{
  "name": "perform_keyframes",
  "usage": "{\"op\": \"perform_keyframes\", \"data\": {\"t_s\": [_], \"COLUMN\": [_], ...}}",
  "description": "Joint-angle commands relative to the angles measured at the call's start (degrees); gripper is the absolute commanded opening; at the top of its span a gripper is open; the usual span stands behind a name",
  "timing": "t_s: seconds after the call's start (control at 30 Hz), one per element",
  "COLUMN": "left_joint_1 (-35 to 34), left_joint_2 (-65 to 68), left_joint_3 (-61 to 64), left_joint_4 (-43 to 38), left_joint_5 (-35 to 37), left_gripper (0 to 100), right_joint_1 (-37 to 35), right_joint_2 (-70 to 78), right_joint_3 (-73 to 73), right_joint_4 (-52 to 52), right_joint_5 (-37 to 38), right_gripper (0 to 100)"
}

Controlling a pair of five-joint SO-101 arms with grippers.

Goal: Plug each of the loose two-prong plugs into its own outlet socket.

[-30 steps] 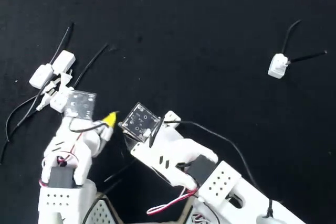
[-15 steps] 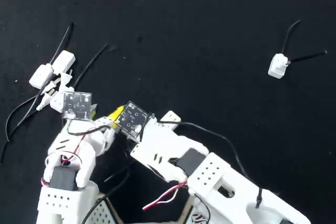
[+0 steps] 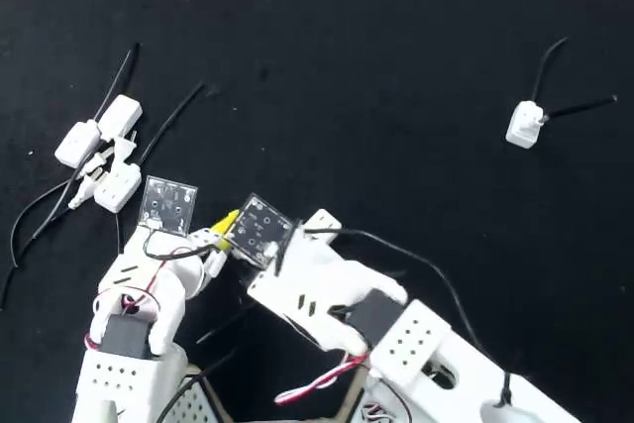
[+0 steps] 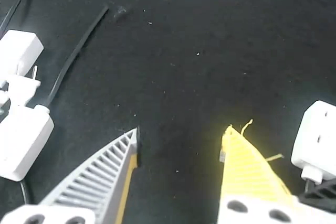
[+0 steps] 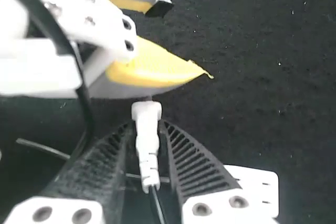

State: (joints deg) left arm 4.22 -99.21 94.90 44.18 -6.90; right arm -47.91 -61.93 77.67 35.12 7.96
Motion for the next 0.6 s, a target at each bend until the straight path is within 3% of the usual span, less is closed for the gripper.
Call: {"op": "perform_keyframes", "data": {"t_s": [0.0, 0.57], "left_joint_1": [-0.4, -0.4], "left_joint_2": [0.6, 0.6], "left_joint_3": [0.0, 0.0], "left_joint_4": [-0.1, 0.3], "left_joint_5": [-0.8, -0.8], "left_gripper": [25, 25], "right_joint_1": [-0.1, 0.0], "right_joint_2": [-4.4, -4.9], "right_joint_3": [-0.8, -1.0], "right_joint_4": [-0.1, -0.5], "right_joint_5": [0.0, -0.4], "right_gripper": [1.1, 1.1]}}
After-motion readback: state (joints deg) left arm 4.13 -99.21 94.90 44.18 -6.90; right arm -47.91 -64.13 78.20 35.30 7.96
